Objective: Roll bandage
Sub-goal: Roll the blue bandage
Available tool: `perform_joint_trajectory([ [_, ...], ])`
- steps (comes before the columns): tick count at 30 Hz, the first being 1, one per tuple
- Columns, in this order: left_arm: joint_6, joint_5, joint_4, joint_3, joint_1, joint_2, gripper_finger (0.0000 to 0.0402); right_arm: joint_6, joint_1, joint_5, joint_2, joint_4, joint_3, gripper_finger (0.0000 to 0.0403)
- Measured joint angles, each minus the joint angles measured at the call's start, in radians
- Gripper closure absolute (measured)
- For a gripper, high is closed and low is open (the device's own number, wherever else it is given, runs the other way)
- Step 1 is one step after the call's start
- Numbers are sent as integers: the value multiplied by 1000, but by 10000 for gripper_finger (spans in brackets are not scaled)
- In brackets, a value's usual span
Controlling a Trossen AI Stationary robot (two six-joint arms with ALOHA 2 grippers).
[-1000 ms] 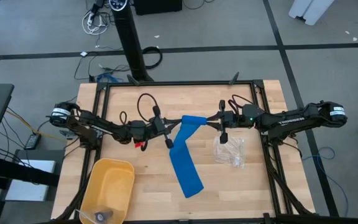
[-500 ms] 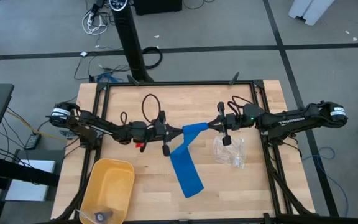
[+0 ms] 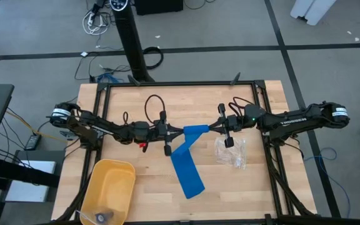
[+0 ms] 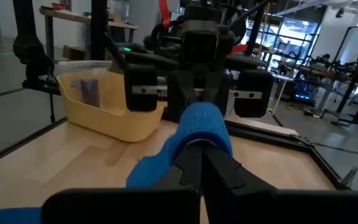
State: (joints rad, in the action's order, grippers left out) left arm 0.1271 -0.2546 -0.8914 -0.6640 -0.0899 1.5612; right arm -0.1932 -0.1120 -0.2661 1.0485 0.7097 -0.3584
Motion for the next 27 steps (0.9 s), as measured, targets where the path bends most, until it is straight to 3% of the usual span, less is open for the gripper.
perform_joint_trajectory([
  [8, 27, -47, 20, 0, -2, 0, 371, 2, 0, 0, 0, -5, 0, 402],
  [15, 26, 21, -27, -1, -2, 0, 381, 104, -2, 23, 21, -32, -6, 385],
  [19, 22, 33, 54, -27, -4, -1, 395, 115, -5, 29, 69, -51, -47, 368],
  [27, 19, 46, 105, -39, -8, -1, 396, 110, -7, 53, 137, -92, -110, 395],
])
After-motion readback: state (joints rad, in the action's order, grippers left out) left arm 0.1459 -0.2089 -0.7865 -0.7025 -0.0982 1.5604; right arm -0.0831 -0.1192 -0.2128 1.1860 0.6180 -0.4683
